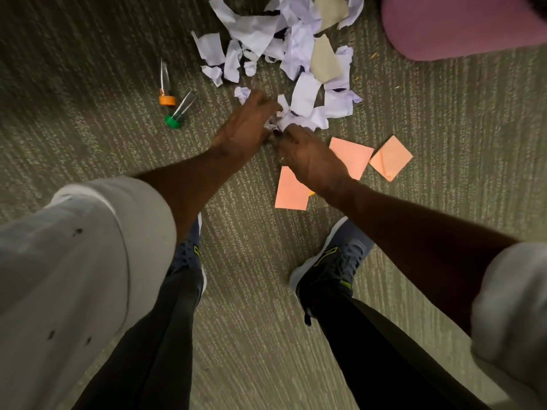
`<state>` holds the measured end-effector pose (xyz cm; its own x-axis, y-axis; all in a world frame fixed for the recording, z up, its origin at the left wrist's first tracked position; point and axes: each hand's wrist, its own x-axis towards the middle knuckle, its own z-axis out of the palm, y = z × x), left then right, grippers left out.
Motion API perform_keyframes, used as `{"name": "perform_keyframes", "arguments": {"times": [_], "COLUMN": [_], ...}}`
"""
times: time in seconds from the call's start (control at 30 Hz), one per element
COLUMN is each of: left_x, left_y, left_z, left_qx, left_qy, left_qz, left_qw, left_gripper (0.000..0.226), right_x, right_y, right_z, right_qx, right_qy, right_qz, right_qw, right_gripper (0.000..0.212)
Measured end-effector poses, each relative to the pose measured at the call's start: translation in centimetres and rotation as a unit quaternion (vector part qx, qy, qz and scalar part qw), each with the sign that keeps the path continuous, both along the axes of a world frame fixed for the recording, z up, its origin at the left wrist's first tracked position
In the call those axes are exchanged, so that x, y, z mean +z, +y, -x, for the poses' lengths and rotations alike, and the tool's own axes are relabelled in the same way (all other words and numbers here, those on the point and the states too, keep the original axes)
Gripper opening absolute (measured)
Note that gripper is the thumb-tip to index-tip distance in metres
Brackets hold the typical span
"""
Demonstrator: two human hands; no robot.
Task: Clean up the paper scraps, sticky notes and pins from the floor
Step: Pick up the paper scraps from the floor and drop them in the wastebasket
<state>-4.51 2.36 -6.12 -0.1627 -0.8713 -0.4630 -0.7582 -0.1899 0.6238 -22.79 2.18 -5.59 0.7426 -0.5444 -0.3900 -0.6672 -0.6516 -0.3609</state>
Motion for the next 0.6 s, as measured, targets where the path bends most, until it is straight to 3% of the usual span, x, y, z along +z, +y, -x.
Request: {"name": "perform_keyframes", "arguments": {"times": [0.13, 0.23, 0.4, 0.47, 0.6], "left_x": [0.9, 1.9, 2.3, 2.0, 1.1], "left_y": [0.1, 0.3, 0.4, 0.2, -0.1], "left_z": [-0.2, -0.7, -2.4, -3.1, -4.1], "left_qx": [0.022, 0.035, 0.043, 0.058, 0.028], "left_qy": [-0.020, -0.027, -0.046, -0.054, -0.082], "left_qz": [0.024, 0.021, 0.031, 0.036, 0.053], "left_qw": [0.999, 0.999, 0.998, 0.996, 0.995], "left_gripper": [0.035, 0.024, 0.023, 0.025, 0.031], "right_x": [1.6, 1.8, 0.0, -1.0, -2.3], "right_y": [-2.8, -4.6, -4.9, -4.4, -3.9], "right_z": [0.9, 1.0, 0.2, 0.0, -0.2], "right_qx": [-0.064, -0.085, -0.097, -0.052, -0.088], "right_qy": [-0.016, -0.020, 0.054, 0.063, 0.040], "right_qz": [0.011, -0.004, -0.031, 0.018, 0.014], "right_qw": [0.998, 0.996, 0.993, 0.997, 0.995], "right_gripper": [0.020, 0.033, 0.070, 0.069, 0.058]}}
